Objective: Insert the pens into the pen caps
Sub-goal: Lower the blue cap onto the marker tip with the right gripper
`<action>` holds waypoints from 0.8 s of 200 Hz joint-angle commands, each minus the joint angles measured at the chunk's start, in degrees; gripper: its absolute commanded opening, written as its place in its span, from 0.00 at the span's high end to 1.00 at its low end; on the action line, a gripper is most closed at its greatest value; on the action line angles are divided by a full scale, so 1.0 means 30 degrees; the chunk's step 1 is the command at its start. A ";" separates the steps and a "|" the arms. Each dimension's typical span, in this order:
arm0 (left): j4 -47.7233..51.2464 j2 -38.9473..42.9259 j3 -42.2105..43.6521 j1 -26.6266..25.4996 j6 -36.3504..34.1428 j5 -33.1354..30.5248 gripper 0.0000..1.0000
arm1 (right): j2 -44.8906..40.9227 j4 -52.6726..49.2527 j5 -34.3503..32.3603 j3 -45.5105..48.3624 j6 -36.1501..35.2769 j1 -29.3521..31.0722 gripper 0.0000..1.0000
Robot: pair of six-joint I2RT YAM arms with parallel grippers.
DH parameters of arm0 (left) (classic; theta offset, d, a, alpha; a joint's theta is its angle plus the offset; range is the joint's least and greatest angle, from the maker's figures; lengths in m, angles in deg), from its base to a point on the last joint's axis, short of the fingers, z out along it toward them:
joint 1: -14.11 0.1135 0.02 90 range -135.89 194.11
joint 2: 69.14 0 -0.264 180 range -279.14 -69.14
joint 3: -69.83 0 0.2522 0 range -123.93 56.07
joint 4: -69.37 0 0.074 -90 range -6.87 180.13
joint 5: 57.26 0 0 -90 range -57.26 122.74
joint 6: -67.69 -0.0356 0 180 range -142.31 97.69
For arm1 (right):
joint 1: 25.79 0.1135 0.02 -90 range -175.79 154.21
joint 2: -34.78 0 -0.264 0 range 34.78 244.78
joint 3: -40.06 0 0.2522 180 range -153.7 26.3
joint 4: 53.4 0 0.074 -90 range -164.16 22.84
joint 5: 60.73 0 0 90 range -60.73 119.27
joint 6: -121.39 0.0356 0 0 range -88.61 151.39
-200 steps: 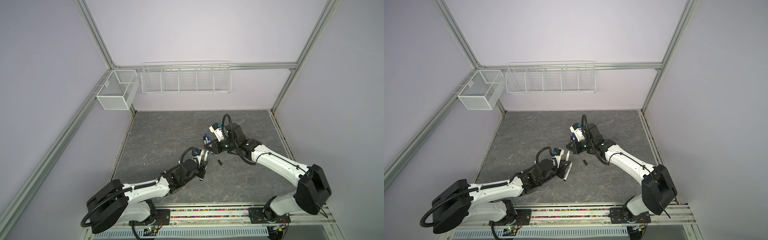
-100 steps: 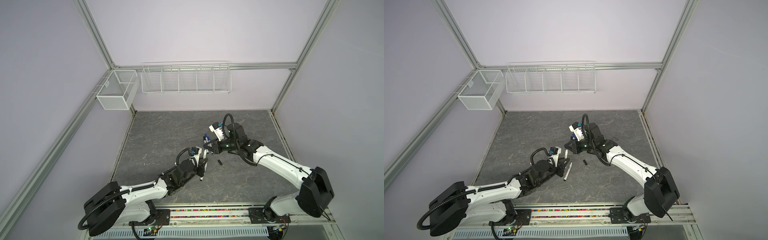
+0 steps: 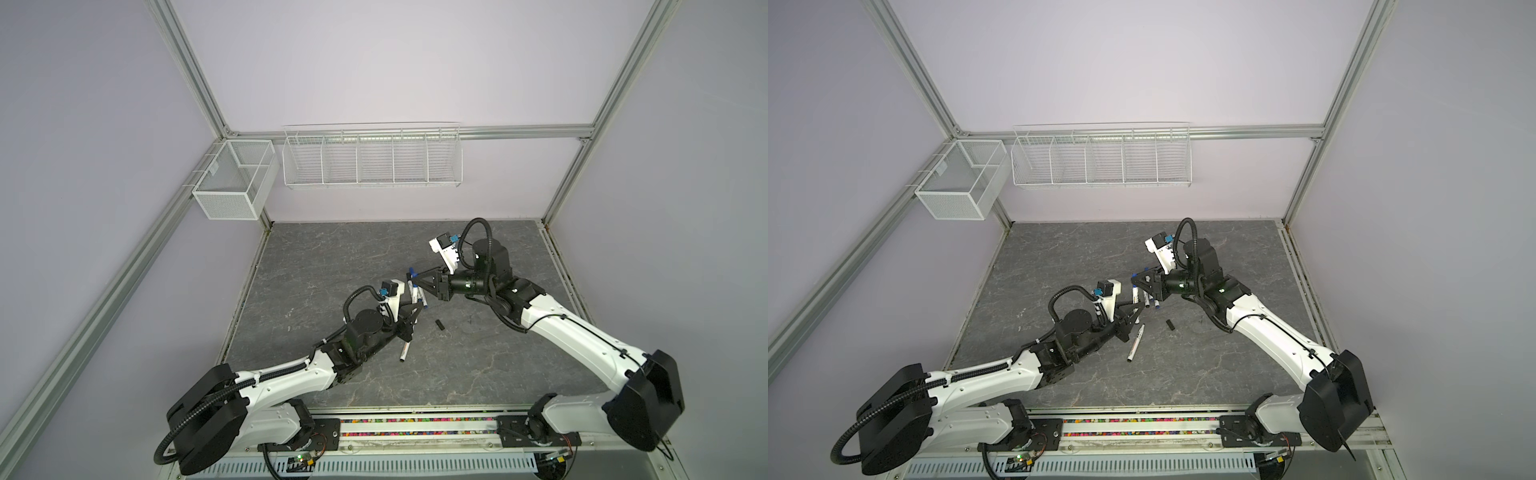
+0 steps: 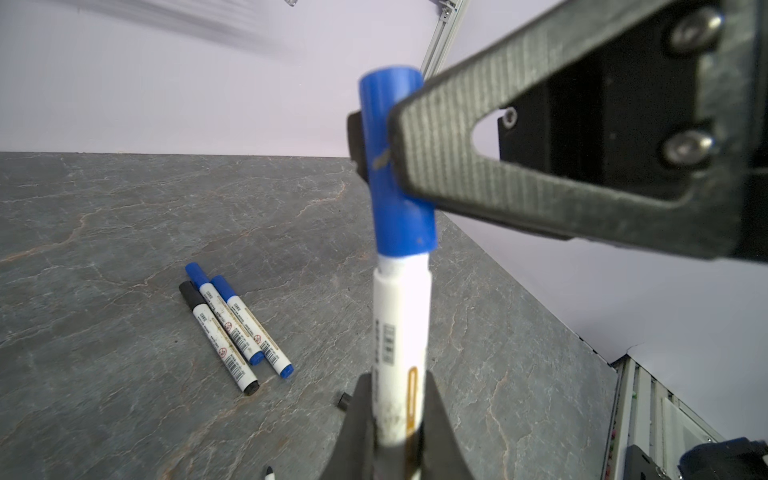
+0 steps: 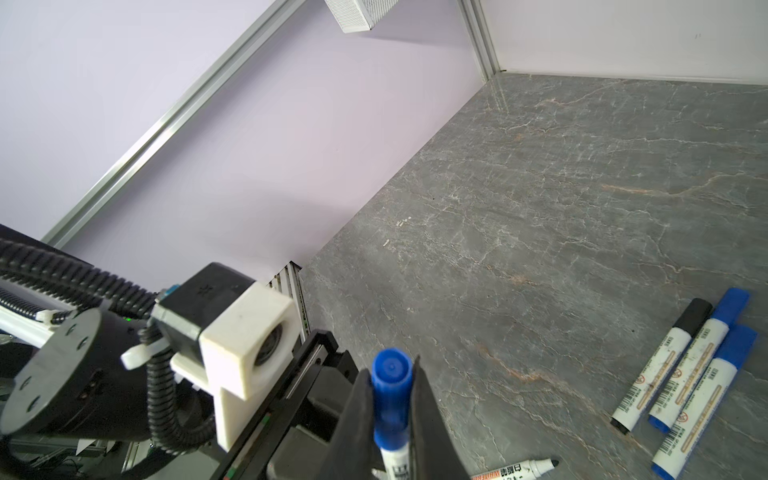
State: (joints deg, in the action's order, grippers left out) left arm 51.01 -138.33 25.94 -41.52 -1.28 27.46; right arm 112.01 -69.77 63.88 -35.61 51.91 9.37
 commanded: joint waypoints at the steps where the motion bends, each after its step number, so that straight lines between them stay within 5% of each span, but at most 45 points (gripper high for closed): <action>1: -0.2984 0.0457 -0.1383 0.0919 0.0970 -0.1258 1.00 | -0.0289 -0.3377 0.3765 0.0759 -0.0668 0.0563 0.85; 112: -0.1009 0.0386 -0.2442 0.1022 -0.2117 -0.2455 1.00 | 0.0040 -0.7492 0.5269 0.1004 -0.2712 0.0786 0.88; 160: -0.2129 0.0678 -0.1855 0.1004 -0.2675 -0.2484 1.00 | 0.0528 -0.9546 0.3728 0.0595 -0.3516 0.0760 0.89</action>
State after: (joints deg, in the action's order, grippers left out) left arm 59.36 -138.35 23.71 -41.02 -8.75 28.73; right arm 111.93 -76.88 66.55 -36.05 43.29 9.10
